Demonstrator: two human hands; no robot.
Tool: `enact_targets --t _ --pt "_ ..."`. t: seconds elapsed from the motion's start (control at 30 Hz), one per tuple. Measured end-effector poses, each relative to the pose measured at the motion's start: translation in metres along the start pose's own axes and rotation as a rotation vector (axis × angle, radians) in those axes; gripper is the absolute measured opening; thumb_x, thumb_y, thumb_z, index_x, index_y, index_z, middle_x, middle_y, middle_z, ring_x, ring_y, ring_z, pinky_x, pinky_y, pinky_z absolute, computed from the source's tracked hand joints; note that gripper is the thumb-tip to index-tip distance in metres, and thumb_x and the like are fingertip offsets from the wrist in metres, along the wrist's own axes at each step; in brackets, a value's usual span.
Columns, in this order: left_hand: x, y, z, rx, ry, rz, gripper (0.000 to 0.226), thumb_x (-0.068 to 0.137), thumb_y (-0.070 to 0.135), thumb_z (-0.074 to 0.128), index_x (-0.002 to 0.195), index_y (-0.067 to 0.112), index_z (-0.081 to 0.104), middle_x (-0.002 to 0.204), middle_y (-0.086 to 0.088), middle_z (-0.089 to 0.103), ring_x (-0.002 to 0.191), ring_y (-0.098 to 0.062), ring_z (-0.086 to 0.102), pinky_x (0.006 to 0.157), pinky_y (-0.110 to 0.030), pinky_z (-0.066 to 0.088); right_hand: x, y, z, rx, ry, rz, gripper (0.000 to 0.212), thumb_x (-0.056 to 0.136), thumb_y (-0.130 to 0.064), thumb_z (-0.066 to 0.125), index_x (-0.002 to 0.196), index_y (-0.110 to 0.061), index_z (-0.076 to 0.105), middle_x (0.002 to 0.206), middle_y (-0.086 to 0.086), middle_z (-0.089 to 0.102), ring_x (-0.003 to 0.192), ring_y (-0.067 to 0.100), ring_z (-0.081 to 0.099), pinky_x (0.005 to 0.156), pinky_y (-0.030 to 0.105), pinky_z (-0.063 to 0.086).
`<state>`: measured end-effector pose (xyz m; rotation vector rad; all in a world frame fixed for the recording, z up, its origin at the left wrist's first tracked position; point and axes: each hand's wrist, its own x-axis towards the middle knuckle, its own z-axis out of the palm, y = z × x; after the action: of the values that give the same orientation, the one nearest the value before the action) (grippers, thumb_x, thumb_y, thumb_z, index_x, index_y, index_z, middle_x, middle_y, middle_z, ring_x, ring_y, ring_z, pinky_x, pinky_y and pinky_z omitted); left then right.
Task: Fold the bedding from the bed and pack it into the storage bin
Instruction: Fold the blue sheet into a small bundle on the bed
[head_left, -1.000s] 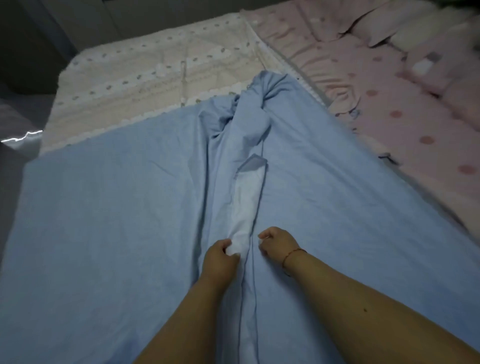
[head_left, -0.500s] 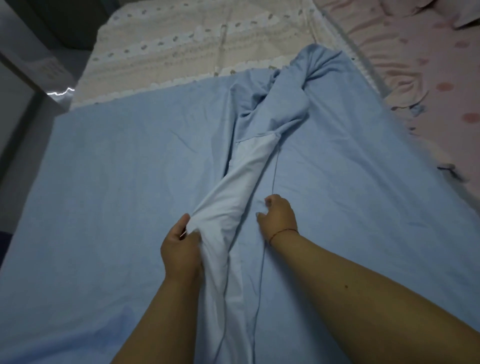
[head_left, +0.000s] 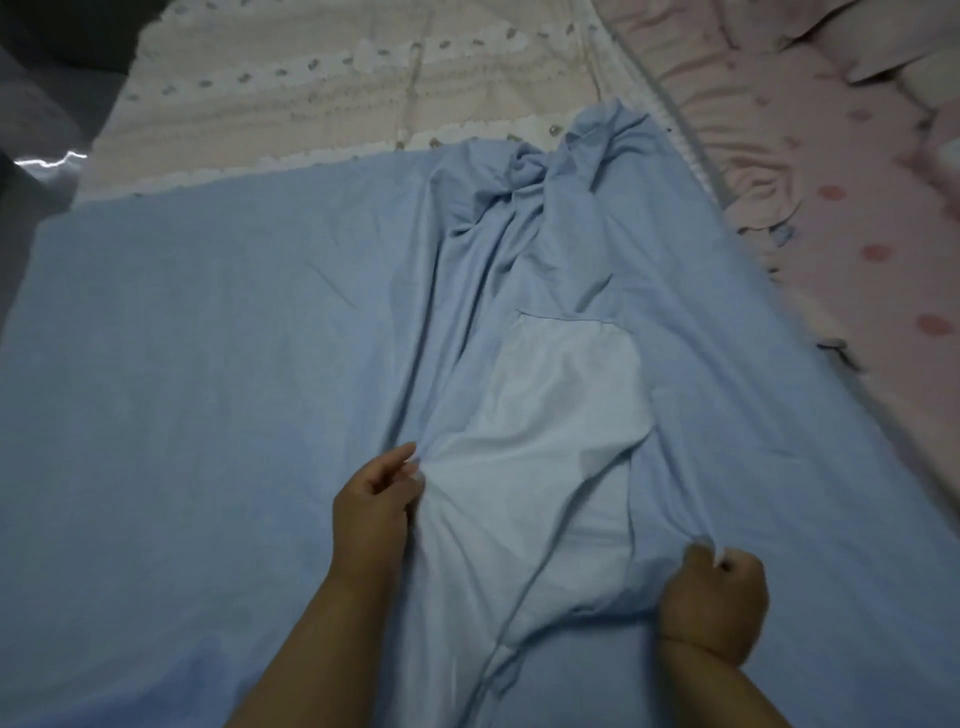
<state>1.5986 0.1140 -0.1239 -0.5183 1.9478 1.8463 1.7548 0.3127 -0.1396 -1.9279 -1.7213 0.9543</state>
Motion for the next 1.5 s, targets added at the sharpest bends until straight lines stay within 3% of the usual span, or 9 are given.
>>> enact_targets --t 0.2,0.37,0.6,0.83,1.03,1.17,1.3,1.4,1.5 --pt "-0.002 -0.006 0.039 0.216 -0.117 -0.049 0.034 0.074 0.025 0.077 0.105 0.015 0.068 0.101 -0.004 0.07 0.089 -0.017 0.066 0.082 -0.031 0.051 0.046 -0.042 0.031 -0.272 -0.191 -0.463 0.013 0.076 -0.018 0.065 0.081 -0.008 0.058 0.092 0.016 0.06 0.091 0.034 0.058 0.076 0.035 0.045" --pt "-0.008 -0.009 0.062 0.349 -0.225 -0.051 0.016 0.075 0.022 0.079 0.085 0.019 0.067 0.088 -0.004 0.072 0.083 -0.022 0.068 0.079 -0.038 0.055 0.065 -0.037 0.05 -0.451 -0.51 -0.348 0.057 0.072 -0.037 0.073 0.114 -0.004 0.052 0.114 0.014 0.056 0.107 0.03 0.056 0.087 0.032 0.049" --pt "-0.007 -0.013 0.071 0.148 -0.177 -0.194 0.012 0.083 0.007 0.066 0.093 0.009 0.071 0.095 -0.014 0.073 0.092 -0.035 0.068 0.085 -0.048 0.055 0.073 -0.026 0.021 -0.31 -0.471 -0.447 0.011 0.082 -0.012 0.06 0.074 -0.008 0.054 0.073 0.004 0.057 0.071 0.018 0.053 0.056 0.024 0.033" --pt "-0.023 -0.009 0.093 0.057 -0.287 -0.247 0.032 0.08 -0.003 0.056 0.108 0.004 0.068 0.098 -0.017 0.072 0.086 -0.033 0.067 0.074 -0.037 0.055 0.102 -0.009 -0.029 0.108 0.076 0.412 0.03 0.087 -0.01 0.05 0.103 0.013 0.059 0.112 0.027 0.062 0.105 0.041 0.06 0.079 0.042 0.045" --pt "-0.035 -0.011 0.123 0.148 -0.448 -0.166 0.057 0.072 0.025 0.075 0.126 0.02 0.059 0.117 -0.003 0.068 0.109 -0.026 0.064 0.1 -0.047 0.047 0.119 -0.021 -0.011 -0.032 -0.216 -0.12 0.064 0.068 -0.024 0.073 0.124 -0.004 0.05 0.119 0.014 0.058 0.11 0.031 0.056 0.095 0.037 0.046" --pt "-0.054 -0.013 0.146 0.399 -0.534 0.023 0.042 0.089 0.003 0.057 0.126 0.024 0.053 0.119 0.008 0.057 0.115 -0.015 0.052 0.095 -0.022 0.044 0.153 -0.027 -0.016 -0.067 -0.199 0.215 0.033 0.097 -0.008 0.042 0.125 0.006 0.053 0.13 0.017 0.055 0.122 0.034 0.051 0.087 0.034 0.047" --pt "-0.087 -0.029 0.171 0.809 -0.987 0.211 0.064 0.085 -0.006 0.054 0.14 0.025 0.044 0.135 0.014 0.043 0.123 0.0 0.04 0.093 0.001 0.029 0.154 -0.017 -0.039 0.194 0.07 0.245 0.028 0.09 0.002 0.042 0.111 0.004 0.06 0.114 0.018 0.062 0.108 0.032 0.058 0.083 0.027 0.042" --pt "-0.099 -0.039 0.184 0.856 -1.008 0.204 0.065 0.084 0.001 0.061 0.138 0.034 0.045 0.137 0.006 0.048 0.116 -0.004 0.045 0.091 -0.013 0.037 0.137 -0.009 -0.039 0.48 -0.18 0.197 0.022 0.083 -0.03 0.061 0.09 -0.009 0.06 0.089 0.012 0.056 0.082 0.025 0.055 0.073 0.028 0.039" --pt "-0.096 -0.047 0.184 0.784 -0.882 0.173 0.06 0.085 0.006 0.061 0.136 0.033 0.046 0.134 0.007 0.049 0.111 -0.007 0.048 0.096 -0.02 0.041 0.138 -0.006 -0.039 0.64 -0.396 0.284 0.071 0.066 -0.066 0.069 0.094 -0.002 0.065 0.097 0.02 0.063 0.085 0.031 0.062 0.082 0.047 0.052"
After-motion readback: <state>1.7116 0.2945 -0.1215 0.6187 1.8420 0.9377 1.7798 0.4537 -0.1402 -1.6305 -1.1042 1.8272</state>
